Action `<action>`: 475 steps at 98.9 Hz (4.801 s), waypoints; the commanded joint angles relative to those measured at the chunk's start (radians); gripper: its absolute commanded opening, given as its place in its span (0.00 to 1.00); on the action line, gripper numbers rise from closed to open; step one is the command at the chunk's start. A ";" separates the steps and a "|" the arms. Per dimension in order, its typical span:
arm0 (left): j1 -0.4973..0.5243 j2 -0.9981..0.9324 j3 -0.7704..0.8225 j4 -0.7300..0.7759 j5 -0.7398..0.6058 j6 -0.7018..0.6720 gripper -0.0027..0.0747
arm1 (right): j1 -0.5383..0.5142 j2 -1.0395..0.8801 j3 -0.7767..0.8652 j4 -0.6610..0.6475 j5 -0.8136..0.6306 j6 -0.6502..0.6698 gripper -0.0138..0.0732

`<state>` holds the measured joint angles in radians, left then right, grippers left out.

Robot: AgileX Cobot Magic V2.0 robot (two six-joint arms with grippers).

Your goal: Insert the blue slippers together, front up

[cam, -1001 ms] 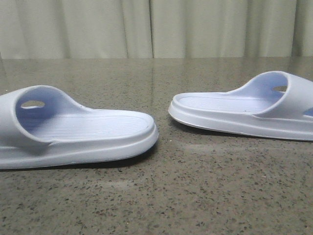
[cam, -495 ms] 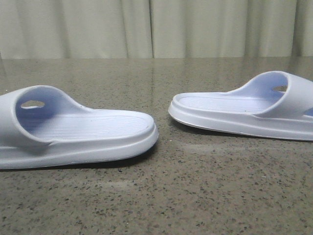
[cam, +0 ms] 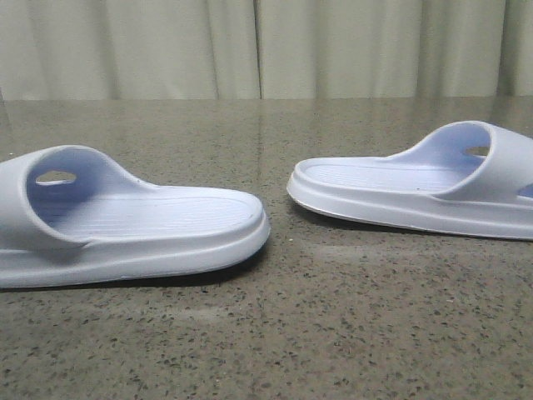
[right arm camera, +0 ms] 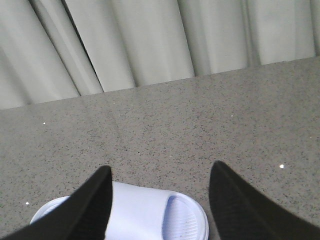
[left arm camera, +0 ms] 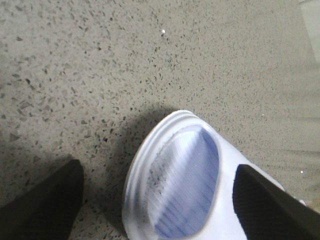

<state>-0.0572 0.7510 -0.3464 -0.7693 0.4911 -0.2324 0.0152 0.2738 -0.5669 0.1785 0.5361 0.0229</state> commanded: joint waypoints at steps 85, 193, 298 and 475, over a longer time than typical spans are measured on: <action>-0.058 0.067 -0.023 -0.037 -0.097 0.020 0.69 | -0.008 0.020 -0.030 0.004 -0.080 -0.008 0.58; -0.108 0.117 -0.025 -0.054 -0.100 0.027 0.10 | -0.008 0.020 -0.030 0.004 -0.080 -0.008 0.58; -0.108 -0.163 -0.098 -0.185 -0.116 0.027 0.06 | -0.008 0.022 -0.030 0.002 -0.086 0.038 0.58; -0.108 -0.163 -0.099 -0.183 -0.080 0.027 0.06 | -0.008 0.623 0.007 -0.030 -0.081 0.470 0.58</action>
<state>-0.1570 0.5886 -0.4071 -0.9207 0.4471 -0.2060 0.0152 0.8853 -0.5356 0.1400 0.5249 0.4911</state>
